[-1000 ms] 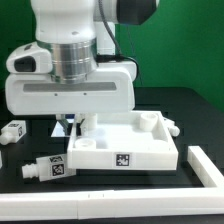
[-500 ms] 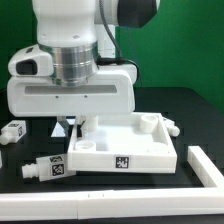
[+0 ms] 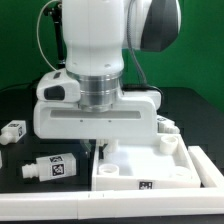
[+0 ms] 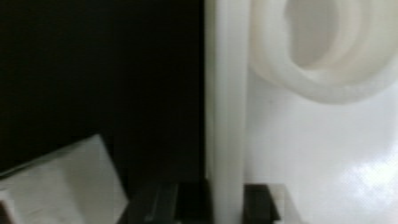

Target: Assemble one leg

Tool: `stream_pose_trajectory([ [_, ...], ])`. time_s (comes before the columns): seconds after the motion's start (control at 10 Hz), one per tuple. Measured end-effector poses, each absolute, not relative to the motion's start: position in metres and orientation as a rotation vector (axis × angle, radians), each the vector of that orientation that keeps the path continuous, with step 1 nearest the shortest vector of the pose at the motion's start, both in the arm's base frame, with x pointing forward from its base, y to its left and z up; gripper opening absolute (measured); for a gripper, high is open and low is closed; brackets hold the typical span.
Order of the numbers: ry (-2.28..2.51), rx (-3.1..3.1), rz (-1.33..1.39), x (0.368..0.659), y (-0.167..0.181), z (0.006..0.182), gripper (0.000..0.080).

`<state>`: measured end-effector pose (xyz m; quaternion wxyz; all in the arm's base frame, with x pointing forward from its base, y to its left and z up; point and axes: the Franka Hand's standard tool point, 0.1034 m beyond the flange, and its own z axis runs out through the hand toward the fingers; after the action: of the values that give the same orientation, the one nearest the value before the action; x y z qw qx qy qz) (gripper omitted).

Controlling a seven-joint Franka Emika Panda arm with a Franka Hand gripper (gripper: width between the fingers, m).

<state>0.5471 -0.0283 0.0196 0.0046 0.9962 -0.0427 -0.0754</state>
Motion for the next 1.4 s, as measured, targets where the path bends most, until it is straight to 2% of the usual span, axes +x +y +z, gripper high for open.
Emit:
stream_pose_trajectory([
  [0.6, -0.084, 3.102, -0.017, 0.574, -0.021, 0.014, 0.0056],
  [1.0, -0.079, 3.101, -0.01, 0.573, -0.021, 0.013, 0.0058],
  [1.1, -0.079, 3.101, -0.01, 0.573, -0.021, 0.013, 0.0117],
  [1.2, -0.079, 3.101, -0.01, 0.573, -0.021, 0.013, 0.0286],
  [1.3, -0.079, 3.101, -0.011, 0.573, -0.021, 0.013, 0.0286],
  [1.4, -0.079, 3.101, -0.011, 0.573, -0.021, 0.013, 0.0467],
])
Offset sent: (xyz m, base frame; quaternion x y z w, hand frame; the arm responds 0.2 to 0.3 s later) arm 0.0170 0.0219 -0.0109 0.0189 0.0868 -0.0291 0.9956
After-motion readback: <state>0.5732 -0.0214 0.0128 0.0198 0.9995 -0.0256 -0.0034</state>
